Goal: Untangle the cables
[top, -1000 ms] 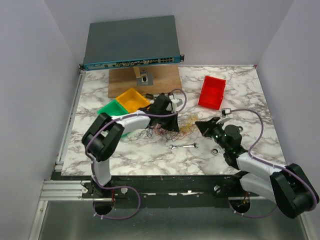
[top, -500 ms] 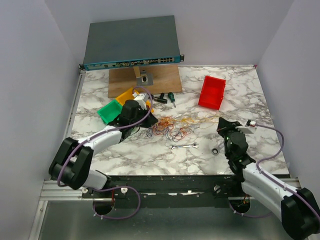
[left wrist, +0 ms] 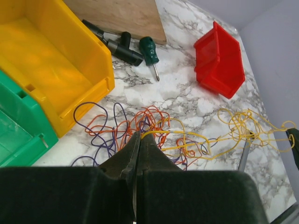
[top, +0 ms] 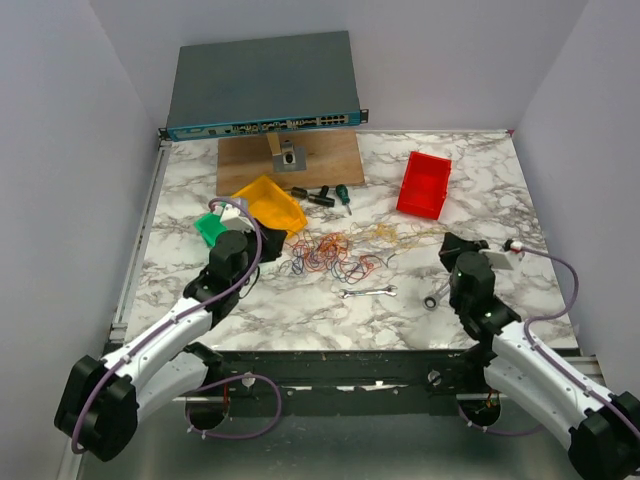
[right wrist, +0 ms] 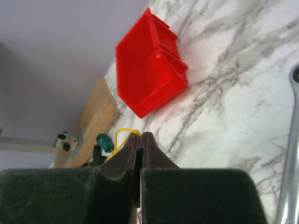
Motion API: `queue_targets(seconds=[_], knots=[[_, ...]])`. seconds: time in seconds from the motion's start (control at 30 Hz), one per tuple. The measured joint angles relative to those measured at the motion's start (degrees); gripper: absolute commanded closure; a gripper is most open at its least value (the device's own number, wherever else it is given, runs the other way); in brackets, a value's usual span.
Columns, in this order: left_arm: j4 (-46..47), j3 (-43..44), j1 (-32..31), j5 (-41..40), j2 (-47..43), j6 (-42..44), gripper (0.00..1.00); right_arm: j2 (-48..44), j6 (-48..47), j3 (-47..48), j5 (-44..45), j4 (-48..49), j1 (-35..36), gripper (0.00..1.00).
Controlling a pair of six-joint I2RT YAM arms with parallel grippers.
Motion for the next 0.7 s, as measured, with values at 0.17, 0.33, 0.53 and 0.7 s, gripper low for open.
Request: queue_targets(seconds=[0.17, 0.33, 0.53, 0.7], knots=[[0.7, -0.9, 0.2, -2.3, -2.0, 0.7, 1.00, -1.1, -10.1, 9.3, -4.4, -4.0, -0.2, 0.99], [2.1, -0.9, 2.0, -2.0, -0.9, 5.9, 0.93, 0.5, -22.3, 18.8, -20.0, -5.2, -1.9, 0.99], [3.9, -0.9, 2.3, 6.0, 2.2, 10.1, 0.27, 10.5, -27.8, 32.9, -44.8, -6.4, -2.3, 0.99], [8.4, -0.9, 2.1, 14.1, 2.9, 12.1, 0.23, 17.4, -27.9, 35.8, -60.4, -6.5, -2.3, 0.99]])
